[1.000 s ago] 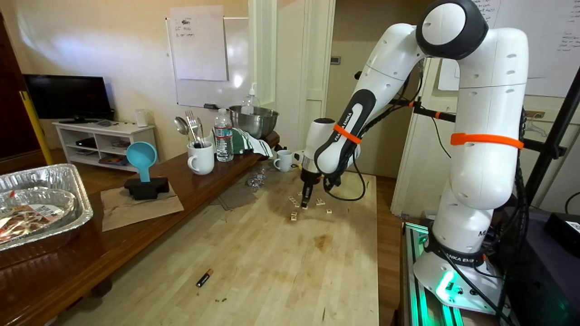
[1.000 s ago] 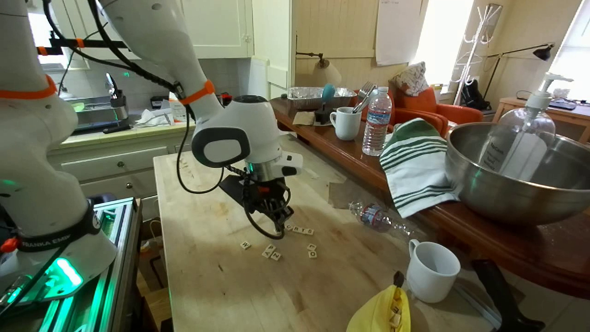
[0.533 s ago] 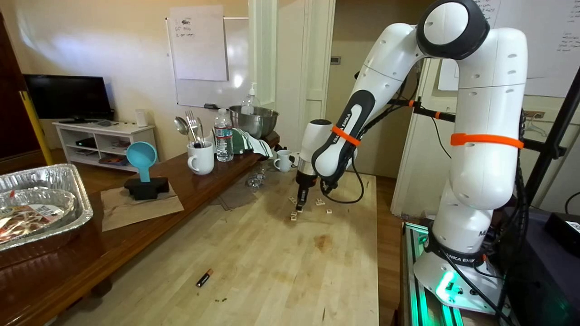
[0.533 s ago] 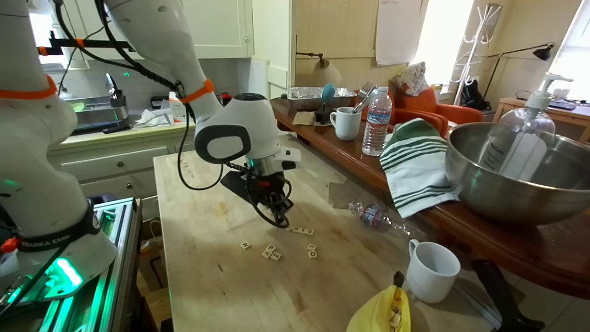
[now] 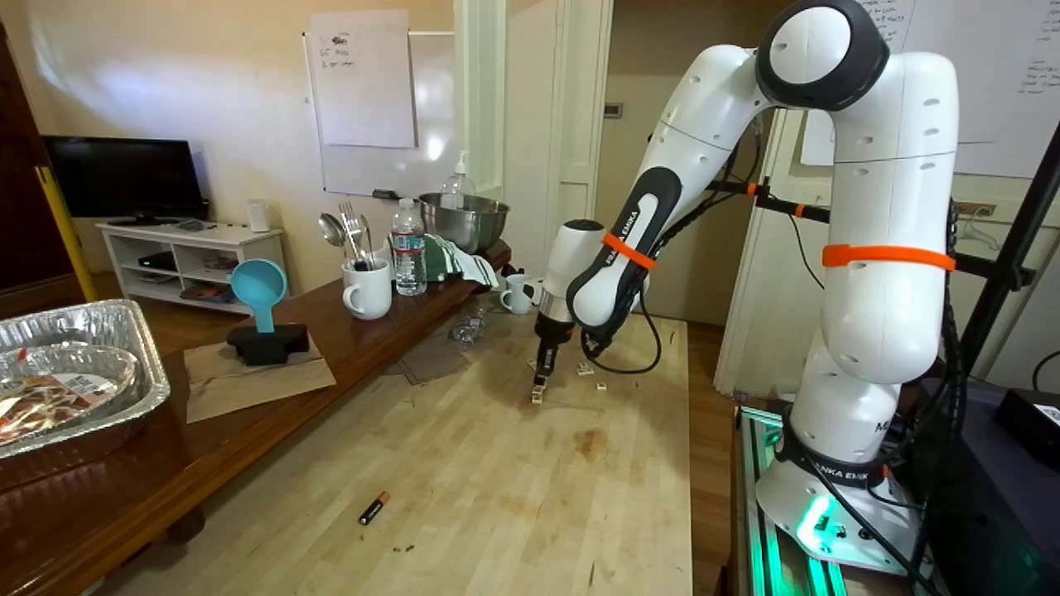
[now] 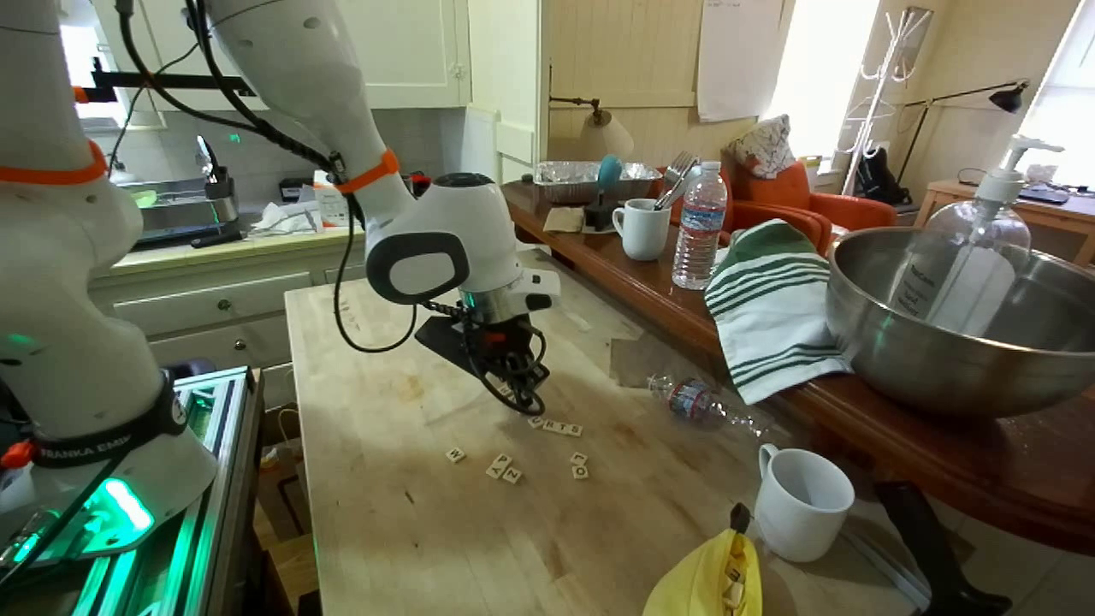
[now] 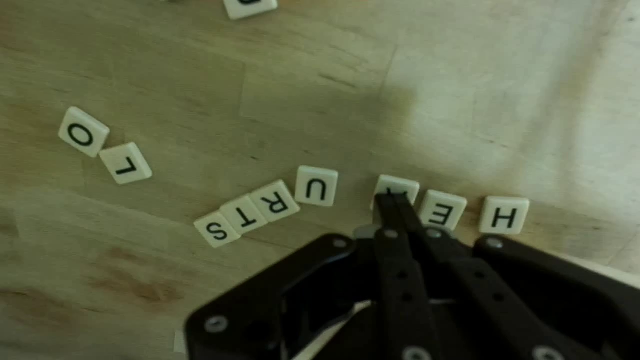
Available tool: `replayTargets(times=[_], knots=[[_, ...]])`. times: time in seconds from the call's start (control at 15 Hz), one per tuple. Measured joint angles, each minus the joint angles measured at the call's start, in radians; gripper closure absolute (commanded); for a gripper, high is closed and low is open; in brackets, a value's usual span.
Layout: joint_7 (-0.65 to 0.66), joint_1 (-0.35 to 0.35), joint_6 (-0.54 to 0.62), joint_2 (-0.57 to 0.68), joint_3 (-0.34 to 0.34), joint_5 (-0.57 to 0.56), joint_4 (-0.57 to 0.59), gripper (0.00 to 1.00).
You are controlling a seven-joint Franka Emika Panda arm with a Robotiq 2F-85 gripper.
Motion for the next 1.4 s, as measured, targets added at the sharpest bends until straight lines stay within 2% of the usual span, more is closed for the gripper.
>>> replayTargets(times=[1.4], knots=[[-0.065,-0.001,0.000,0.010,0.023,-0.001,0.013,1.00]])
